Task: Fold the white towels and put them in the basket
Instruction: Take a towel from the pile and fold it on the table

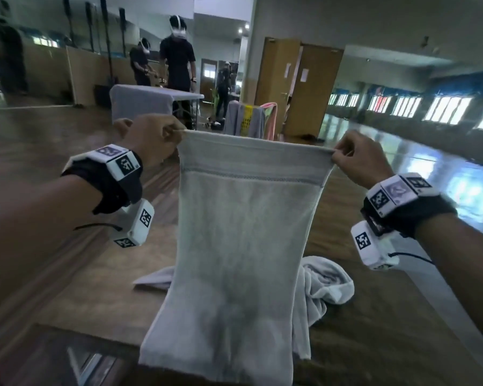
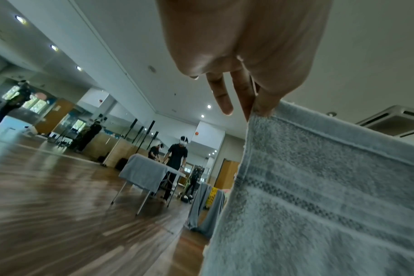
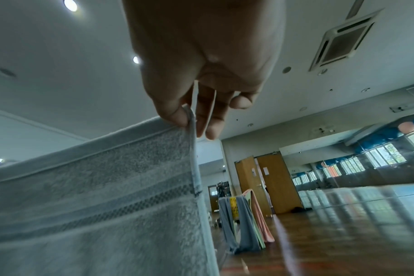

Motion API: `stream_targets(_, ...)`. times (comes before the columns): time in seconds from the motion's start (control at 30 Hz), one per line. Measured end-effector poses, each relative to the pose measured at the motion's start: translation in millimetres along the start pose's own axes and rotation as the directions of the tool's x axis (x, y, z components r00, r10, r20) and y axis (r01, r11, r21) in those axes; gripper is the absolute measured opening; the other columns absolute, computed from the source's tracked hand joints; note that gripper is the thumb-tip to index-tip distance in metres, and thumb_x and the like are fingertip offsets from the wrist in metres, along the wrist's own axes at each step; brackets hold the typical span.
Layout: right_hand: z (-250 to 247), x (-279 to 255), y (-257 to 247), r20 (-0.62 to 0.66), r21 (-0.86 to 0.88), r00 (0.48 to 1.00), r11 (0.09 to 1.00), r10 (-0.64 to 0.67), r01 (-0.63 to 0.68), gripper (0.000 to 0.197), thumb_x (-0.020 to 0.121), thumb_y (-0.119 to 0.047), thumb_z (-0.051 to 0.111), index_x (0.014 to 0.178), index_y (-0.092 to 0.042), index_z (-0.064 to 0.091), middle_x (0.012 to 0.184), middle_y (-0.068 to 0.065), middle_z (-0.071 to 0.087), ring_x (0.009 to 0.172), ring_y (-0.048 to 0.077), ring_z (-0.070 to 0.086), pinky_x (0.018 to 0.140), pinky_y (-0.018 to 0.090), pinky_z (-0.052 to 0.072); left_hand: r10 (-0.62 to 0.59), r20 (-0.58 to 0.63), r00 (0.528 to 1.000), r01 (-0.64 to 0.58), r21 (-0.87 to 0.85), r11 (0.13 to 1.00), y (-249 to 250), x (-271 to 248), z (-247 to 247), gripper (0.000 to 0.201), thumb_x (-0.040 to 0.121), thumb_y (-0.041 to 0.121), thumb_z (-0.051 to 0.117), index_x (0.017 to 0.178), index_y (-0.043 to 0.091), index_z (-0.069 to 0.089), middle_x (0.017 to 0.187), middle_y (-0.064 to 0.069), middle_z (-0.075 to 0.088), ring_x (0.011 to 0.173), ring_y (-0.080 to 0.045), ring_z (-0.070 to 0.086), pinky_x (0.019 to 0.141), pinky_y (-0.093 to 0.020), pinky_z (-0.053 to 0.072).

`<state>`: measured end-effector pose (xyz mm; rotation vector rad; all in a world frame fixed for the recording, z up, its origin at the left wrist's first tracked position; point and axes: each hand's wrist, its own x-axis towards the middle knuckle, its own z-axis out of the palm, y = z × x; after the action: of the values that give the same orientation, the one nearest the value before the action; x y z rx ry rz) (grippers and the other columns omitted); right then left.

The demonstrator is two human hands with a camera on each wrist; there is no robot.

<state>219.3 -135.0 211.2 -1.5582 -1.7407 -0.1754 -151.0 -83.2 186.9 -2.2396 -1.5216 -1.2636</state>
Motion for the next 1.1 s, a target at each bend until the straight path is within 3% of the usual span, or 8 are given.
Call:
stream_targets(0.13,46.6,-64.1,27.5,0.156,-0.023,0.988,1.000,0.011,-0.008,0.011,0.076,-0.014,0.064,0.073,-0.018,0.053,0.065,-0.013,0.051,0.060,0.008,0.049,0.055,0.024,0.037,0.007,0.137,0.991,0.002,-0.067,0.998,-23.3,-69.7,37.3,0.024,0.078,0.025,0.058,0.088,0.008,0.071,0.083,-0.012,0.071,0.074,-0.025,0.063,0.066,-0.027,0.035)
stream_targets(0.2,69.9,-107.9,42.0,0.255,-0.052,0.967,0.998,-0.022,0.037,0.007,0.068,-0.025,0.060,0.069,-0.024,0.053,0.061,-0.017,0.052,0.060,0.011,0.052,0.059,0.025,0.036,0.050,0.272,0.961,-0.029,-0.079,0.996,-36.7,-115.5,55.9,0.032,0.076,0.034,0.055,0.081,0.008,0.072,0.077,-0.010,0.072,0.072,-0.026,0.066,0.065,-0.029,0.040)
stream_targets(0.37,123.9,-215.7,78.4,0.561,-0.066,0.821,0.982,-0.110,0.177,0.008,0.068,-0.026,0.062,0.071,-0.029,0.056,0.071,-0.013,0.058,0.072,0.016,0.057,0.071,0.037,0.046,-0.043,0.641,0.766,-0.008,0.076,0.997,-75.1,-225.1,100.4,0.047,0.068,0.062,0.037,0.076,0.029,0.069,0.081,0.016,0.064,0.084,-0.009,0.056,0.085,-0.044,0.042)
stream_targets(0.5,159.9,-277.1,100.7,0.702,-0.116,0.693,0.935,-0.161,0.335,0.011,0.070,-0.022,0.071,0.074,-0.027,0.063,0.075,-0.010,0.064,0.074,0.017,0.062,0.067,0.034,0.045,-0.027,0.811,0.585,-0.112,0.114,0.987,-89.7,-275.7,124.8,0.020,0.086,0.046,0.051,0.091,0.040,0.069,0.093,0.023,0.059,0.102,-0.007,0.055,0.093,-0.042,0.037)
stream_targets(0.63,171.2,-288.5,102.6,0.636,-0.226,0.743,0.871,-0.207,0.436,0.006,0.066,-0.026,0.068,0.069,-0.028,0.063,0.071,-0.011,0.061,0.066,0.014,0.058,0.061,0.029,0.036,-0.049,0.772,0.634,-0.083,0.132,0.988,-88.8,-284.2,134.4,0.014,0.089,0.036,0.057,0.094,0.040,0.070,0.094,0.020,0.055,0.103,-0.007,0.054,0.096,-0.040,0.034)
stream_targets(0.77,177.3,-272.6,102.9,0.631,-0.345,0.738,0.765,-0.240,0.544,0.003,0.065,-0.026,0.066,0.064,-0.027,0.063,0.066,-0.009,0.060,0.065,0.017,0.057,0.061,0.031,0.035,-0.048,0.780,0.624,-0.139,0.170,0.976,-84.5,-273.8,144.9,0.021,0.092,0.038,0.051,0.102,0.035,0.070,0.107,0.014,0.064,0.105,-0.012,0.056,0.094,-0.036,0.030)
stream_targets(0.87,184.2,-251.3,103.7,0.628,-0.474,0.769,0.727,-0.116,0.497,0.012,0.058,-0.023,0.077,0.059,-0.025,0.065,0.063,-0.008,0.061,0.065,0.019,0.057,0.061,0.033,0.040,-0.028,0.766,0.642,-0.181,0.186,0.966,-81.0,-262.6,157.9,0.028,0.090,0.041,0.045,0.093,0.033,0.072,0.099,0.013,0.066,0.099,-0.014,0.058,0.091,-0.038,0.035)
stream_targets(1.1,188.6,-233.6,110.1,0.604,-0.501,0.796,0.798,0.045,0.334,0.009,0.078,-0.026,0.062,0.081,-0.027,0.070,0.084,-0.009,0.067,0.093,0.021,0.057,0.085,0.040,0.034,-0.040,0.724,0.689,-0.177,0.221,0.959,-68.4,-250.3,171.6,0.025,0.088,0.036,0.047,0.086,0.035,0.071,0.090,0.012,0.067,0.092,-0.012,0.059,0.091,-0.038,0.032)
